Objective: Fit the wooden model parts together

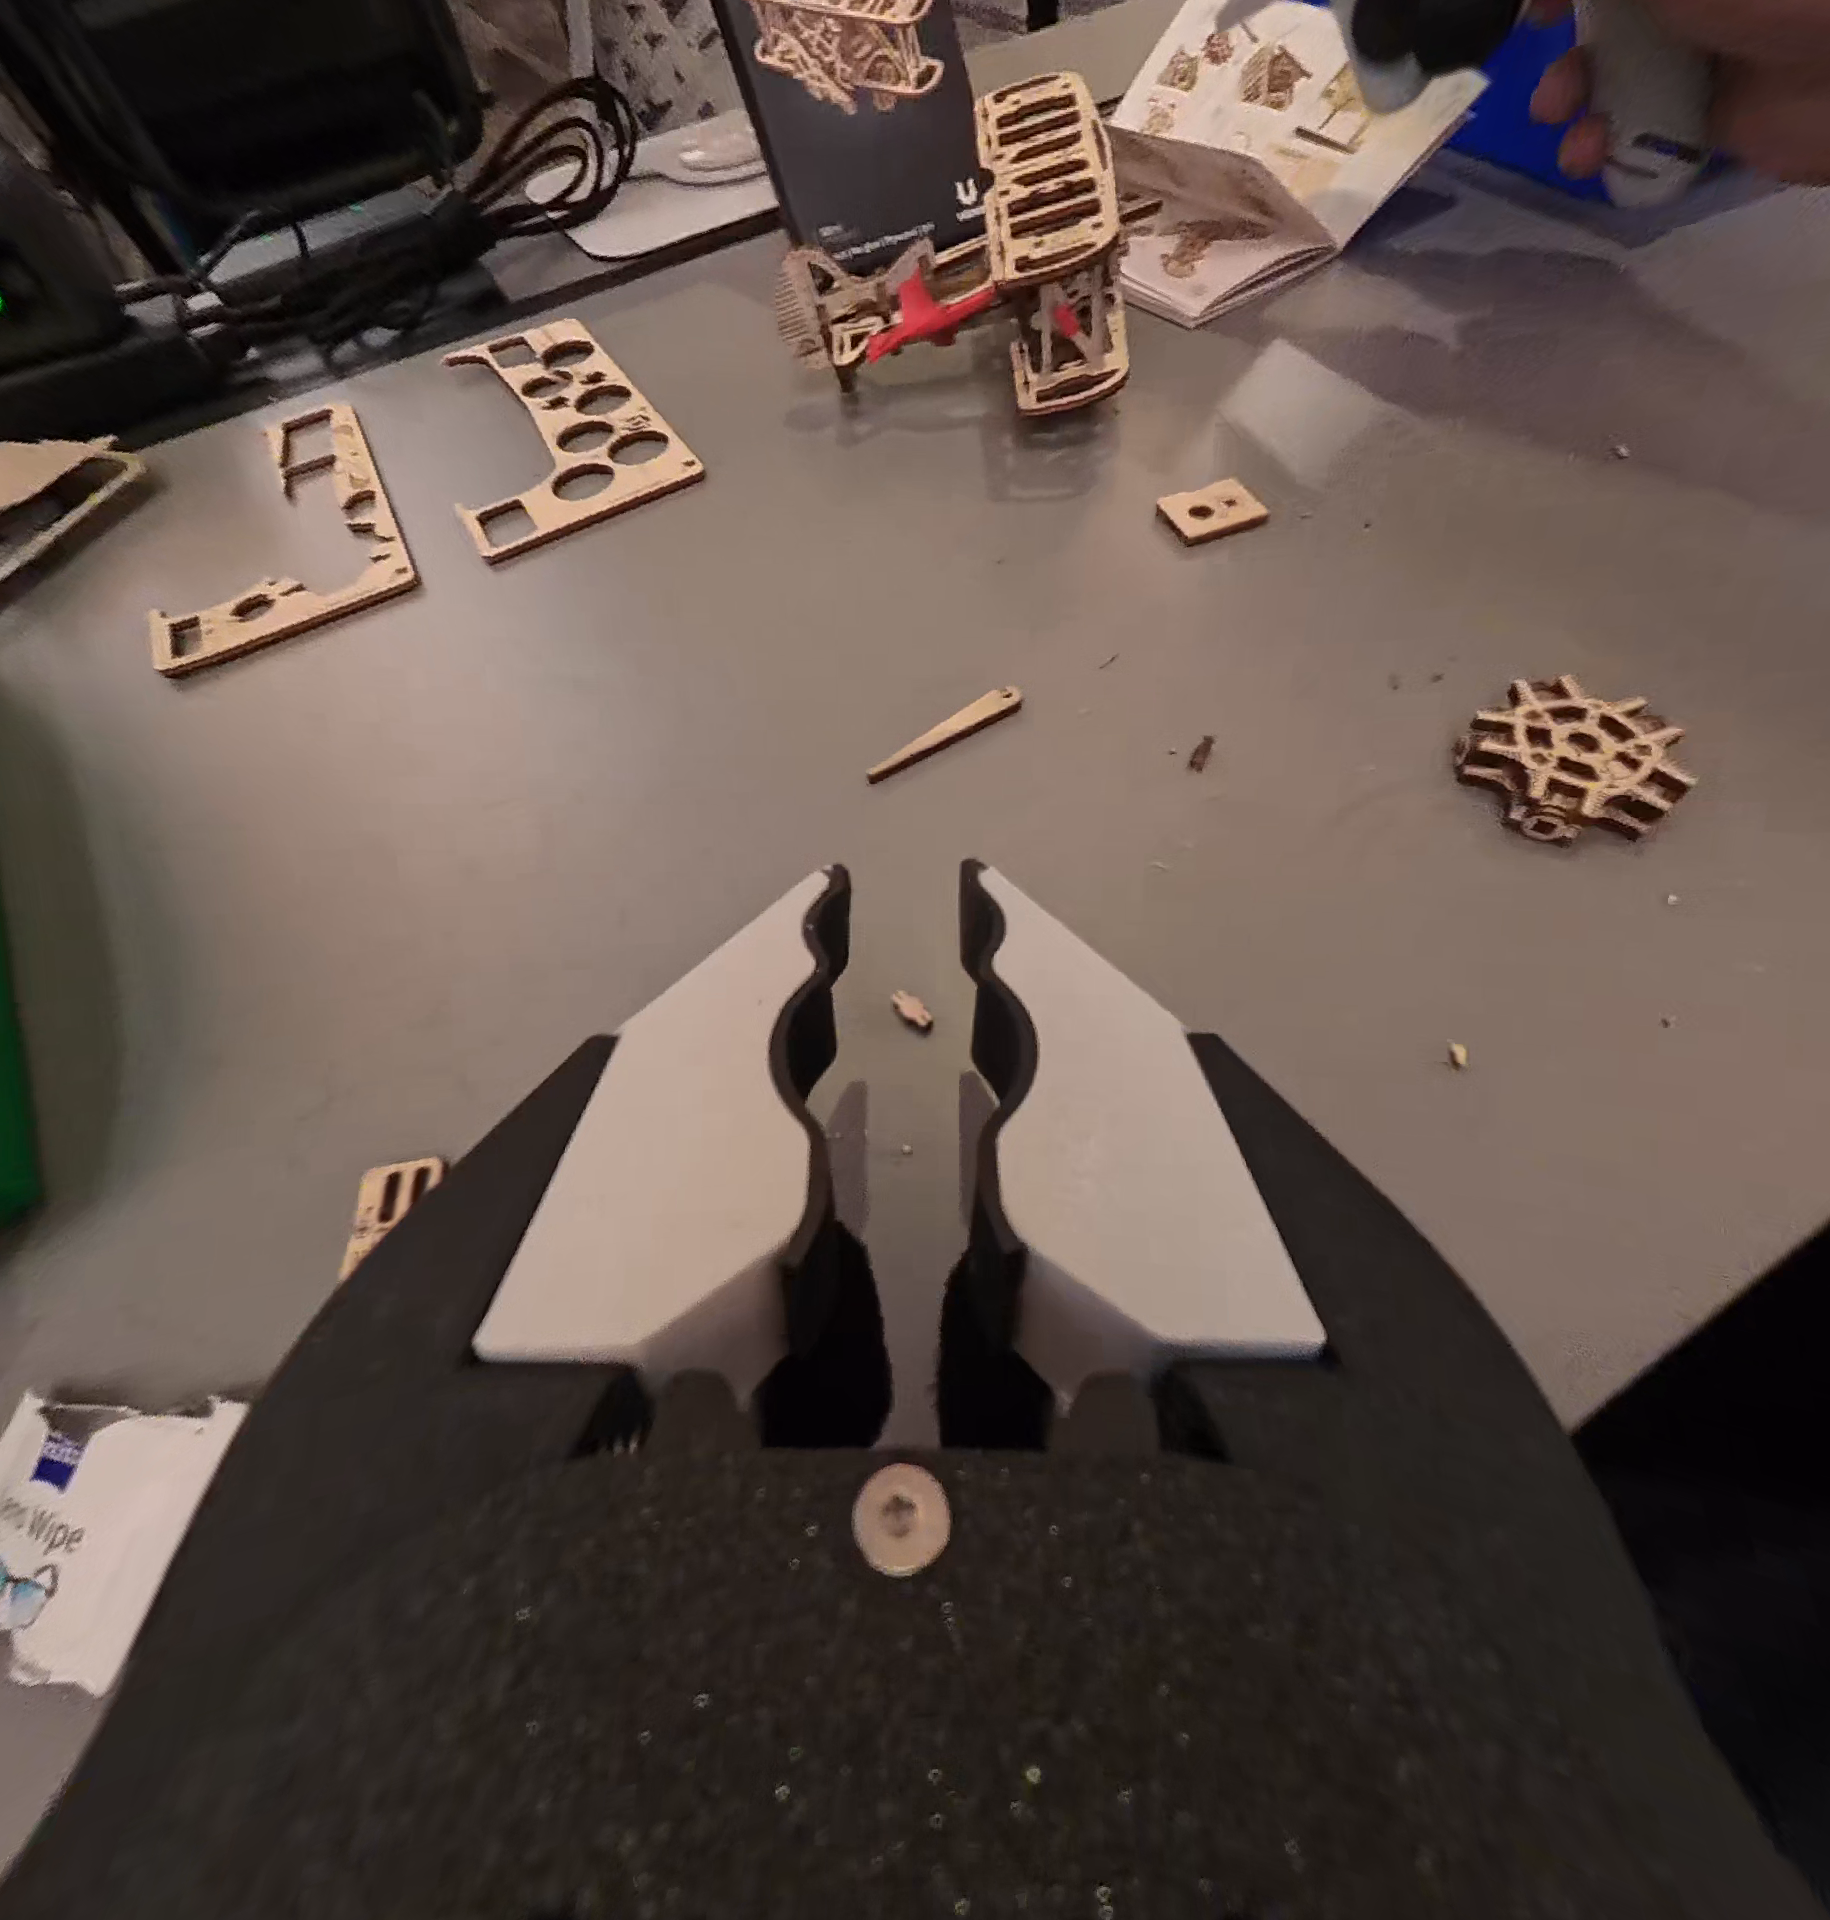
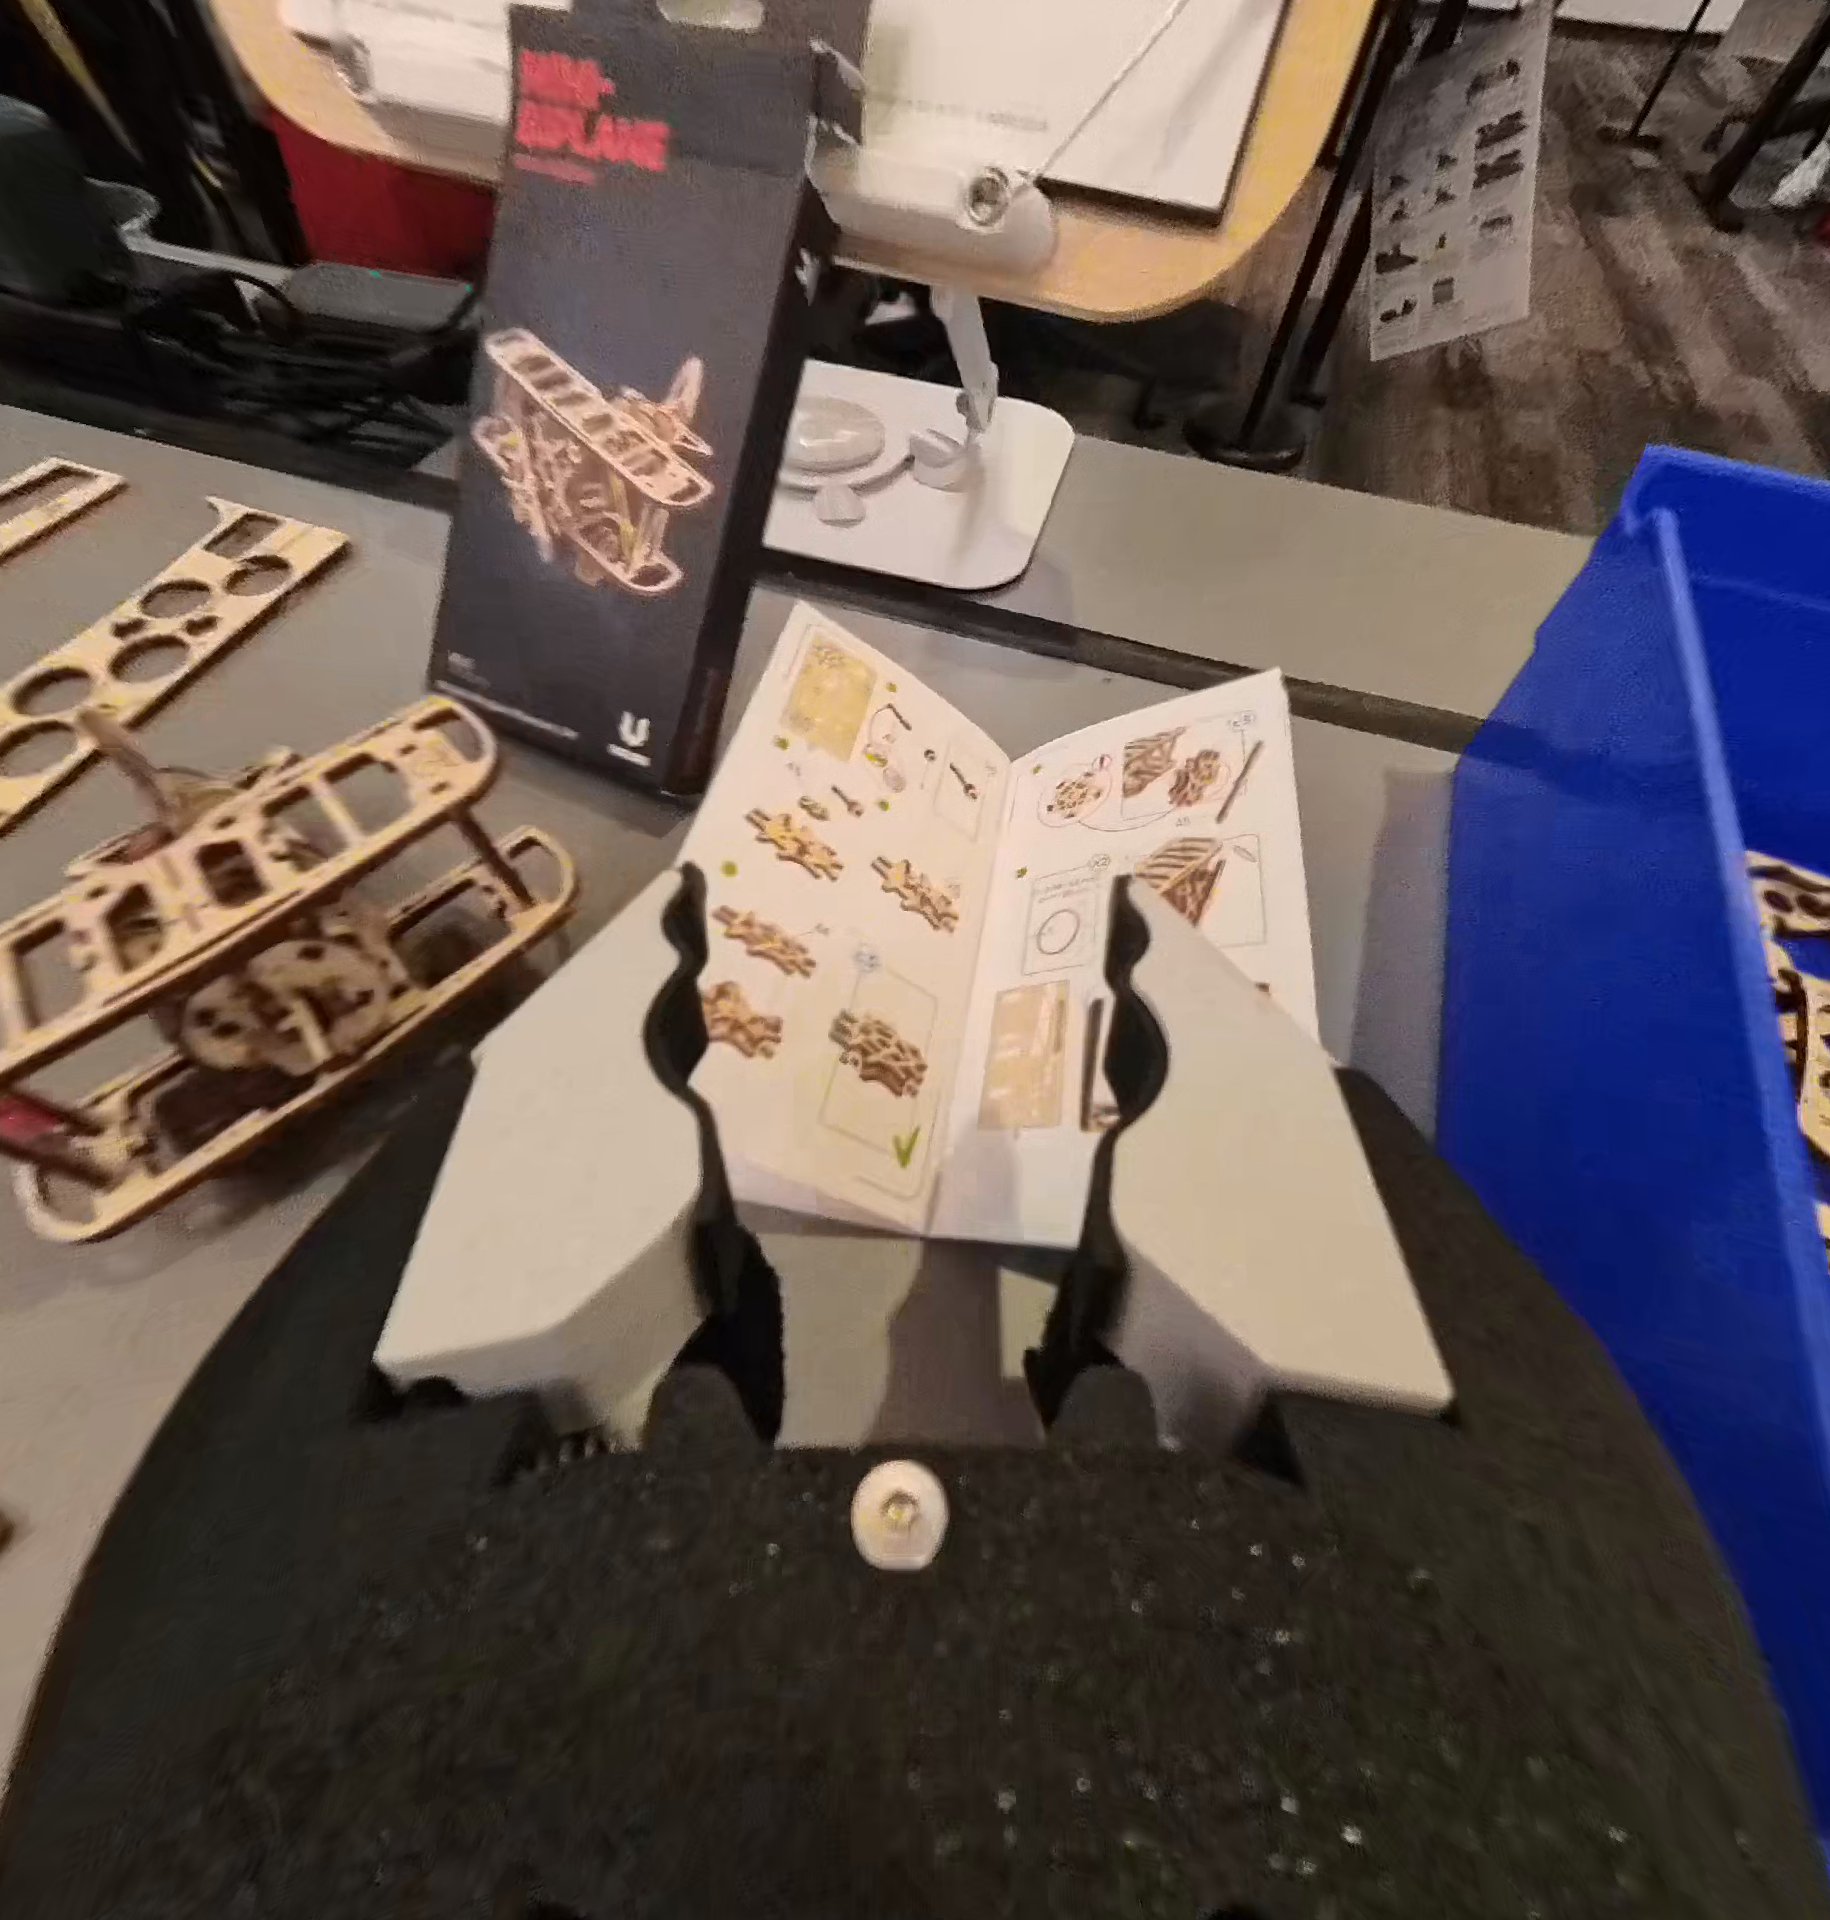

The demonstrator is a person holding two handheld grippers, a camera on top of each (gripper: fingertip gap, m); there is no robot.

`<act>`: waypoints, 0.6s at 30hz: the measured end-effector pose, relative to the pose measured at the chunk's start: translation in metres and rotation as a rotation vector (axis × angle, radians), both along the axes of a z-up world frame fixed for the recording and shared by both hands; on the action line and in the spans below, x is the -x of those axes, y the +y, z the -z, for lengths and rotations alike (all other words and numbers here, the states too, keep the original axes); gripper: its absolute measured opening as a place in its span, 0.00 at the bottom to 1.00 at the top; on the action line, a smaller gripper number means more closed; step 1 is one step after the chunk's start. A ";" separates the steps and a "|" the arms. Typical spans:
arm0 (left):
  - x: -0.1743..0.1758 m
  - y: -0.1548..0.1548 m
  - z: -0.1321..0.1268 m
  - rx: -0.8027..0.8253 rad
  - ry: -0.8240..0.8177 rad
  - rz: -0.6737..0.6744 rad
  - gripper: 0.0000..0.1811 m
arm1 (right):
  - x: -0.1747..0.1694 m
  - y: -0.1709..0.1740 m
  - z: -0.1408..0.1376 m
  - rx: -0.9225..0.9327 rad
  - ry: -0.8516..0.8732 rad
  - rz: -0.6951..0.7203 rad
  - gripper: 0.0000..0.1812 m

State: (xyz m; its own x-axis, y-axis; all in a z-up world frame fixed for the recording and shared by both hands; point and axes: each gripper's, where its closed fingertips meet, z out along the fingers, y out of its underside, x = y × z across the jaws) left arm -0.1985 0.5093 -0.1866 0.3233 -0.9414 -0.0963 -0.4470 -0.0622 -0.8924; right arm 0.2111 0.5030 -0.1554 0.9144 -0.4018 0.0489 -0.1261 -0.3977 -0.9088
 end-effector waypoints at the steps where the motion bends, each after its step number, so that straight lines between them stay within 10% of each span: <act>1: 0.000 0.003 0.000 -0.002 -0.002 -0.013 0.10 | -0.010 0.004 0.009 0.029 0.000 0.023 0.42; 7: -0.009 0.020 -0.001 0.039 -0.023 -0.057 0.10 | -0.035 0.010 0.071 0.245 0.075 0.053 0.51; 18: -0.039 0.052 0.031 0.011 0.197 -0.069 0.10 | -0.033 0.010 0.080 0.255 0.176 -0.001 0.51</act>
